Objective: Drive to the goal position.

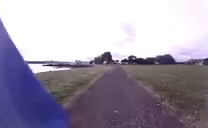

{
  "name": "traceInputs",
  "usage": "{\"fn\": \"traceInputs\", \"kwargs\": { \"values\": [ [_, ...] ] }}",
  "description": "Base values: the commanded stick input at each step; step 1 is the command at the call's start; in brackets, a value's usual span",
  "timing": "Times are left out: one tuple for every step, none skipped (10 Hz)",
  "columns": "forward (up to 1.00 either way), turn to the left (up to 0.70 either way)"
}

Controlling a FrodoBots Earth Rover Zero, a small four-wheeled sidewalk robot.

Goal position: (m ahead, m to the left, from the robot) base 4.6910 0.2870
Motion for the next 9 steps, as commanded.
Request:
{"fn": "traceInputs", "kwargs": {
  "values": [
    [0.70, 0.00],
    [0.70, 0.00],
    [0.70, 0.00],
    [0.70, 0.00],
    [0.70, 0.00],
    [0.70, 0.00],
    [0.70, -0.03],
    [0.70, -0.04],
    [0.70, -0.05]
  ]
}}
